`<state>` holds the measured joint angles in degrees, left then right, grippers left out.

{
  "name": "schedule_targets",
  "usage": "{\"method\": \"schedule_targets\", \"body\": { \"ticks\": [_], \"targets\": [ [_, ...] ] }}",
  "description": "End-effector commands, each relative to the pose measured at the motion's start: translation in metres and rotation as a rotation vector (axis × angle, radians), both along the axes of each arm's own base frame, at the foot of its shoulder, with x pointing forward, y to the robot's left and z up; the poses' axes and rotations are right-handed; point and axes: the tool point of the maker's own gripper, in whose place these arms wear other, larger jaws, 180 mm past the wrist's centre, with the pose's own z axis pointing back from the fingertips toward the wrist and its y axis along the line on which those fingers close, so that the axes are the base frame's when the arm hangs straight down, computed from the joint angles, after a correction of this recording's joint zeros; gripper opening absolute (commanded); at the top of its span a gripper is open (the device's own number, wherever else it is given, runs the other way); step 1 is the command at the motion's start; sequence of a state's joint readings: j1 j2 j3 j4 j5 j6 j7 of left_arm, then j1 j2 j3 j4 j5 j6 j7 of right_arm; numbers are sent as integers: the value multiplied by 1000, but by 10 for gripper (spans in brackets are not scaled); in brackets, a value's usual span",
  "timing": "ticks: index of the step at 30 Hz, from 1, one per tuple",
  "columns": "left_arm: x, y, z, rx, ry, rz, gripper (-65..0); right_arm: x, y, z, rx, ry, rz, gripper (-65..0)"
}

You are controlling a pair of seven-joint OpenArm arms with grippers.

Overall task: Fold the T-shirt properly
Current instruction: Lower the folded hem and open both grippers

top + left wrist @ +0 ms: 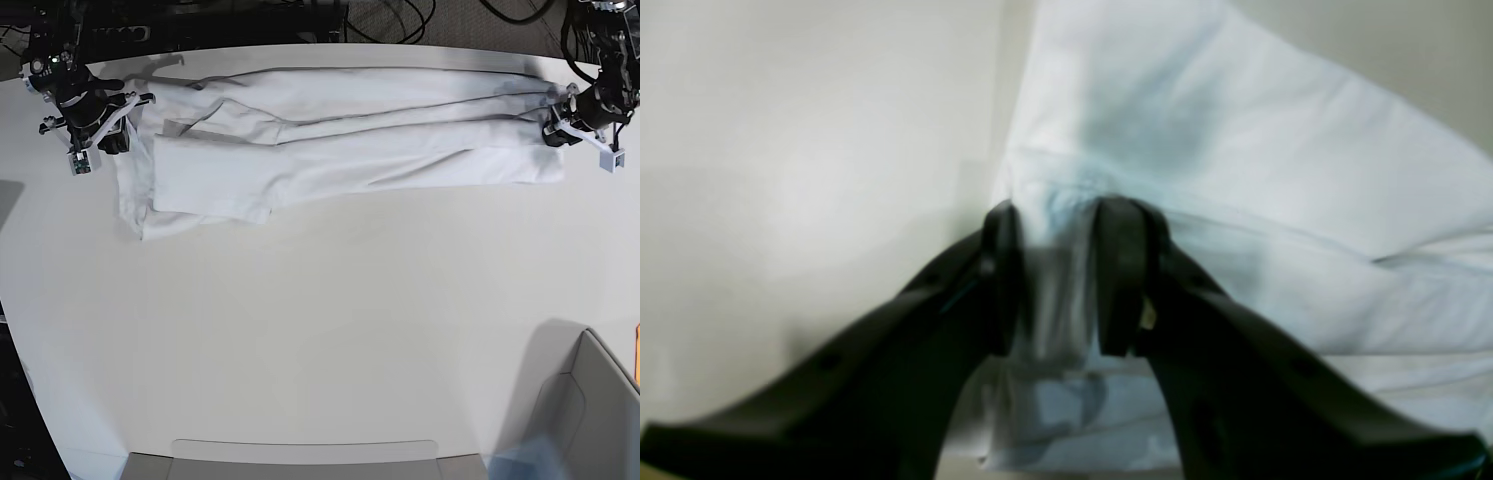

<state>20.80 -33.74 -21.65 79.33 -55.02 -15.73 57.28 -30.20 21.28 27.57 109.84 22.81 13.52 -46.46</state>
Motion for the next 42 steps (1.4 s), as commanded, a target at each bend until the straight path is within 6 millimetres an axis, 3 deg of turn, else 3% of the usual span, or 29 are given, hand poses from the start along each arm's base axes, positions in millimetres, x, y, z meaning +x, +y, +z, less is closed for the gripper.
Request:
{"method": "schedule_targets", "body": {
  "ticks": [1, 8, 12, 14, 16, 17, 20, 24, 26, 30, 38, 42],
  "targets": [
    [-9, -3, -7, -7, 59, -19, -448, 5, -4, 8, -11, -27, 8, -568],
    [-13, -60, -26, -133, 120, -137, -447, 9, -5, 8, -8, -36, 3, -568],
    [-36, -85, -52, -169, 209, -194, -451, 11, -5, 9, -11, -42, 3, -568],
    [-47, -95, -62, -174, 241, -236, -484, 11, -5, 10, -12, -42, 3, -568],
    [-56, -101, -68, -173, 255, -308, -577, 11, -5, 10, -12, -42, 3, -568],
    [-61, -99, -71, -166, 264, -328, -649, 11, -5, 10, -12, -42, 3, -568],
    [-71, -85, -79, -146, 289, -326, -650, 12, -5, 10, -12, -43, 4, -568],
    [-42, -22, -55, -98, 151, -158, -650, 12, -5, 12, -12, -51, 3, -568],
    [-38, 8, -44, -76, 112, -65, -650, 12, -5, 13, -9, -52, 1, -568],
    [-31, 49, -22, -33, 75, 20, -650, 17, -4, 15, -5, -65, -1, -568],
    [-17, 79, 8, 25, 1, 60, -650, 20, -1, 19, -5, -80, 8, -568],
    [6, 69, 41, 76, -56, -41, -650, 20, -2, 20, -6, -81, 6, -568]
  ]
}}
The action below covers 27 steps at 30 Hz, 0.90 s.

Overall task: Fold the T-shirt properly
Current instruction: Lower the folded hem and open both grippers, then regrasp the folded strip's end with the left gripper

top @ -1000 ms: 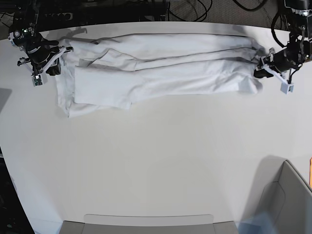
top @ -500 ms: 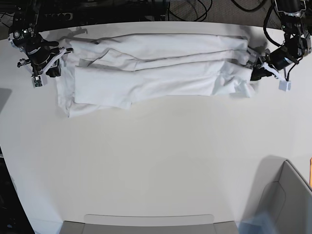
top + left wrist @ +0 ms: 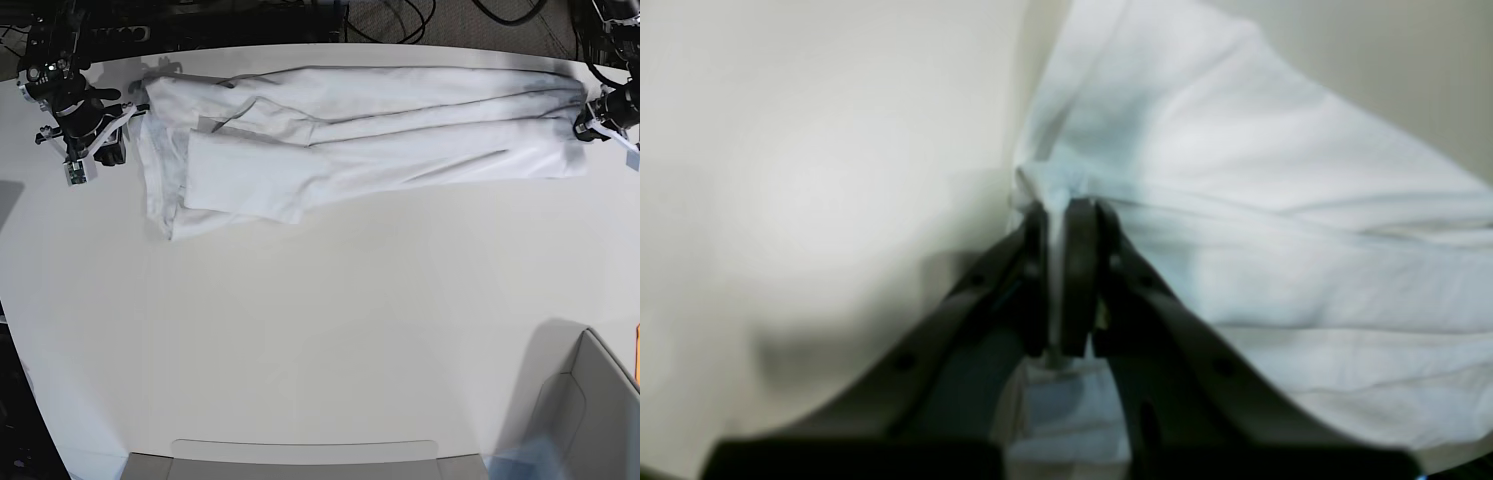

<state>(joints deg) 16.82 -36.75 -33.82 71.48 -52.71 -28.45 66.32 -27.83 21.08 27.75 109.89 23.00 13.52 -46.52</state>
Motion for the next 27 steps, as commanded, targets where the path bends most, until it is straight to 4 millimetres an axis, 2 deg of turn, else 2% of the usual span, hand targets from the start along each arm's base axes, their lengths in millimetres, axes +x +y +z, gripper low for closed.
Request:
{"method": "schedule_targets", "body": {
  "ticks": [1, 6, 10, 12, 15, 23, 26, 27],
  "targets": [
    [17, 6, 24, 36, -77, -20, -650, 6, -2, 11, -12, -39, 9, -568],
    [17, -7, 43, 39, -109, -34, -650, 6, -1, 10, -9, -38, 12, -568],
    [23, -32, 60, 61, -143, -101, -650, 6, 0, 11, -8, -39, 13, -568],
    [24, -39, 62, 59, -150, -104, -650, 8, 0, 12, -8, -43, 13, -568],
    [20, -37, 55, 50, -136, -83, -650, 10, -1, 12, -10, -46, 11, -568],
    [1, -6, 32, 166, -19, -30, -650, 10, 0, 12, -7, -46, 11, -568],
    [5, -6, 38, 186, -42, -40, -491, 9, -1, 12, -10, -45, 10, -567],
    [5, -7, 41, 196, -45, -47, -467, 9, -1, 11, -10, -42, 10, -567]
  ]
}}
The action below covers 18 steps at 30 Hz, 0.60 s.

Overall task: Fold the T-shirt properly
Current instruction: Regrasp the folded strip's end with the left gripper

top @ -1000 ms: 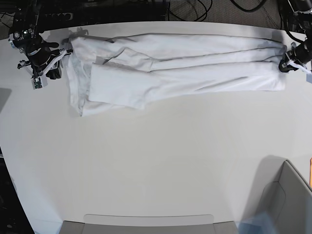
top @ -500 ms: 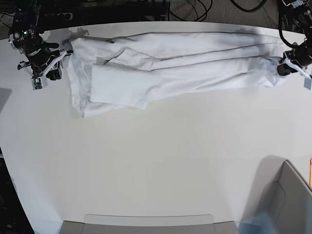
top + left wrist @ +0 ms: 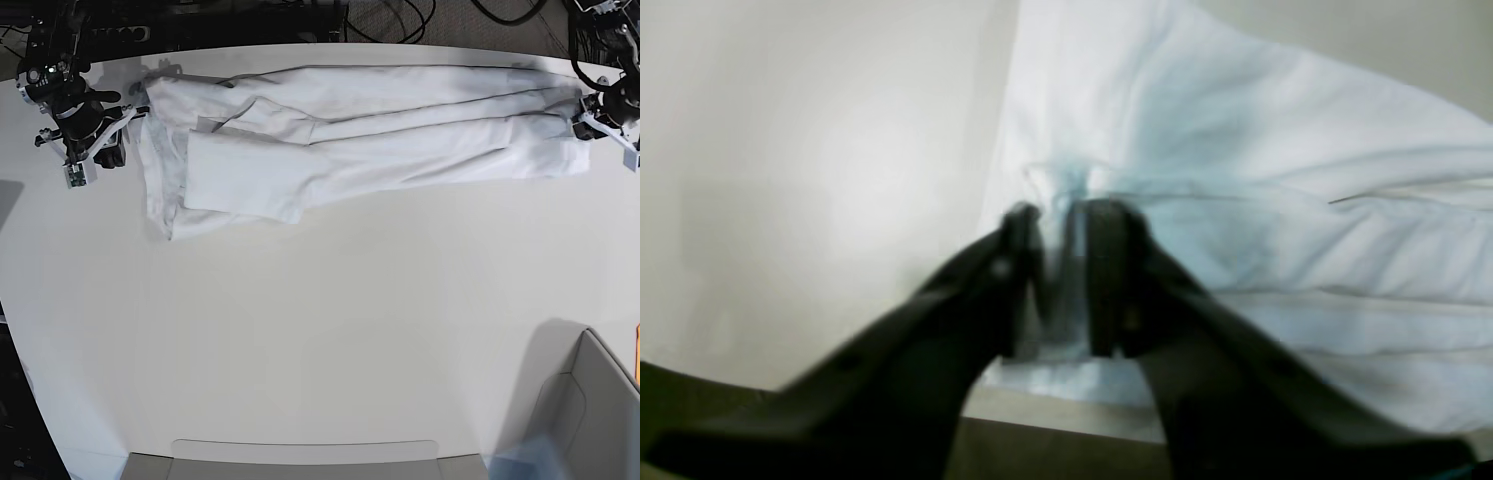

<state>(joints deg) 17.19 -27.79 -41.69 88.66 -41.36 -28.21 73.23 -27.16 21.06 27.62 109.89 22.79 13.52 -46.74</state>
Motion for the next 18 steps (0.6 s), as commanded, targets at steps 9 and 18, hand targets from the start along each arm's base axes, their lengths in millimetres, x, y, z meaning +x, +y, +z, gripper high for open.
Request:
{"method": "schedule_targets", "body": {
  "ticks": [9, 18],
  "targets": [
    [16, 8, 21, 11, -78, 136, -470, 5, -2, 9, -9, -34, 8, -567],
    [10, 7, 18, -4, -76, 140, -468, 6, -4, 9, -15, -33, 9, -567]
  ]
}}
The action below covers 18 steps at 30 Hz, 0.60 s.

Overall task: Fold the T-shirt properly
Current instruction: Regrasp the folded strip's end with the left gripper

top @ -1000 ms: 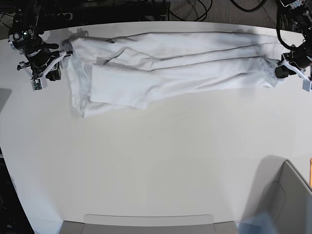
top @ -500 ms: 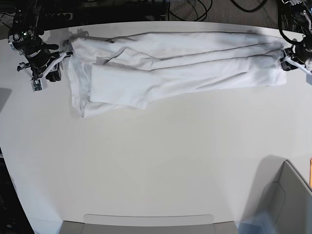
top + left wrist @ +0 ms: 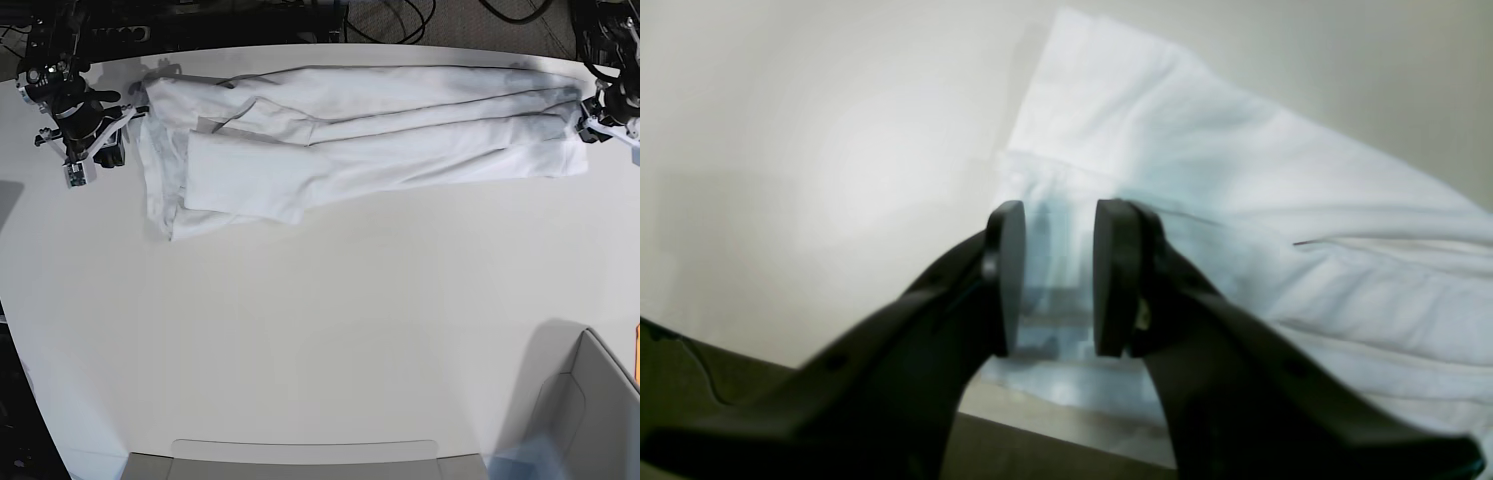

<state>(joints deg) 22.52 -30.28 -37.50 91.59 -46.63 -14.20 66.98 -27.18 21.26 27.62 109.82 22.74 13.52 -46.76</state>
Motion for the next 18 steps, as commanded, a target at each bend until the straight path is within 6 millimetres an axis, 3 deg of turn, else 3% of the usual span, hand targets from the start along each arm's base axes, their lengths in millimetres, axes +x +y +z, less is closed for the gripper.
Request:
{"method": "schedule_targets", "body": {
  "ticks": [1, 5, 8, 11, 18],
  "targets": [
    [8, 8, 10, 22, -31, -3, -462, 6, -3, 10, -12, -34, 9, -567],
    [-1, 17, -7, 1, 16, 25, -446, 6, -3, 10, -14, -34, 9, -567],
    [1, 12, -23, 10, 48, -22, -446, 6, -3, 10, -14, -34, 9, -567],
    [-16, 20, -43, 12, 86, 5, -446, 5, -3, 10, -14, -33, 9, -567],
    [-24, 24, -52, 3, 104, 31, -457, 5, -4, 9, -17, -32, 8, -567]
  ]
}}
